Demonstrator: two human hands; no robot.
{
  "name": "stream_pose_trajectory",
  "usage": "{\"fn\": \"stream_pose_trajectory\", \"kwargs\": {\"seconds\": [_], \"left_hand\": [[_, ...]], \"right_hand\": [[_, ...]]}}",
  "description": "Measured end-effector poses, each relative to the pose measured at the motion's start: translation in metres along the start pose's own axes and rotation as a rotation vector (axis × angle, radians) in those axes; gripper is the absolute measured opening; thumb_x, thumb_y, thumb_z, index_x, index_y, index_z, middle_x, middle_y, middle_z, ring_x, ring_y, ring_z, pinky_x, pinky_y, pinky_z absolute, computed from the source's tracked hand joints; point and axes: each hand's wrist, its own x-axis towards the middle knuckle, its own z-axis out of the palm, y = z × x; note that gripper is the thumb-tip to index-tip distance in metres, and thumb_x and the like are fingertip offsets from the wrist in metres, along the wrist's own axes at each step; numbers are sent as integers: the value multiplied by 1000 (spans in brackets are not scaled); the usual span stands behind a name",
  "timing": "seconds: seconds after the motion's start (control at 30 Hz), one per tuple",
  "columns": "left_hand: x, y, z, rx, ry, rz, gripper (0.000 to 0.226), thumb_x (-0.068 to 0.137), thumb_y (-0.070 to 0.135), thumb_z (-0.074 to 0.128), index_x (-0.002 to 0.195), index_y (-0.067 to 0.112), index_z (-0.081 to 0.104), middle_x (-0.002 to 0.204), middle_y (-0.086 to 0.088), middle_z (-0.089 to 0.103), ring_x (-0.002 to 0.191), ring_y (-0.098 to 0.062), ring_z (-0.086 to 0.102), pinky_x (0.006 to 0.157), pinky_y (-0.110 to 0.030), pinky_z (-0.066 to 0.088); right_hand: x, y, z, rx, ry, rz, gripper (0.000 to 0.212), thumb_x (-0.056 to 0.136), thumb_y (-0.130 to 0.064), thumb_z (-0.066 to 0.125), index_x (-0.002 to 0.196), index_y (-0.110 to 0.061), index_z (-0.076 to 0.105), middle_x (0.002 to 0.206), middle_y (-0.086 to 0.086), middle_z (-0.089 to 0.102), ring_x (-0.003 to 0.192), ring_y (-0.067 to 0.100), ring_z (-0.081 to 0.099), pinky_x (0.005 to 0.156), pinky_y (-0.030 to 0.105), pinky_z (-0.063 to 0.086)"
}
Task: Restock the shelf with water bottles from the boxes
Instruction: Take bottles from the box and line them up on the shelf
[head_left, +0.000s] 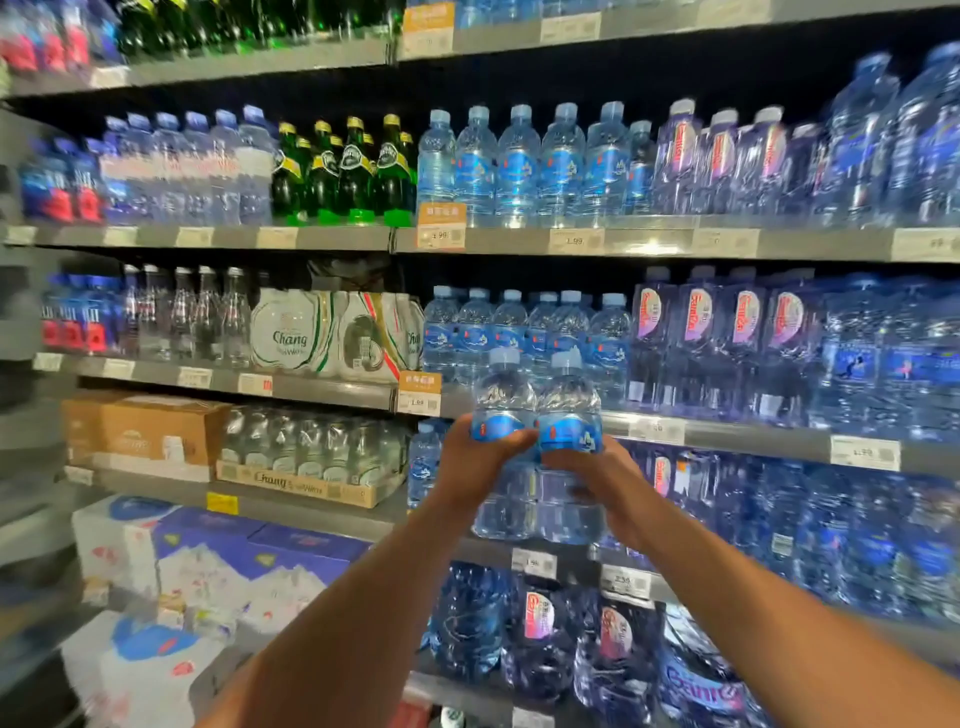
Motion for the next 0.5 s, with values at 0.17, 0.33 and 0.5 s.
{"fn": "stream_pose_trajectory", "kwargs": {"seconds": [0.17, 0.33, 0.5], "left_hand": [[42, 6, 1, 50, 40, 34, 56, 53, 41, 81, 88, 0, 66, 77, -7, 67, 67, -17, 61, 66, -31, 50], [102, -1, -13, 83, 30, 57, 55, 49, 50, 78, 84, 11, 65, 78, -2, 69, 71, -20, 63, 66, -31, 51], [174, -4, -34, 34, -55, 34, 50, 66, 28, 86, 103, 1, 66, 102, -14, 70, 86, -27, 67, 79, -36, 56]], "right_hand": [[41, -16, 9, -29, 12, -28, 64, 53, -31, 82, 113, -18, 63, 104, 8, 70, 90, 20, 63, 67, 29, 44], [90, -30, 26, -13, 67, -67, 28, 74, -18, 78, 97, -21, 61, 96, 3, 65, 87, 17, 57, 71, 30, 43], [142, -42, 56, -66, 174, -95, 57, 65, -30, 82, 114, -13, 58, 109, 0, 62, 105, 21, 57, 88, 35, 42]]}}
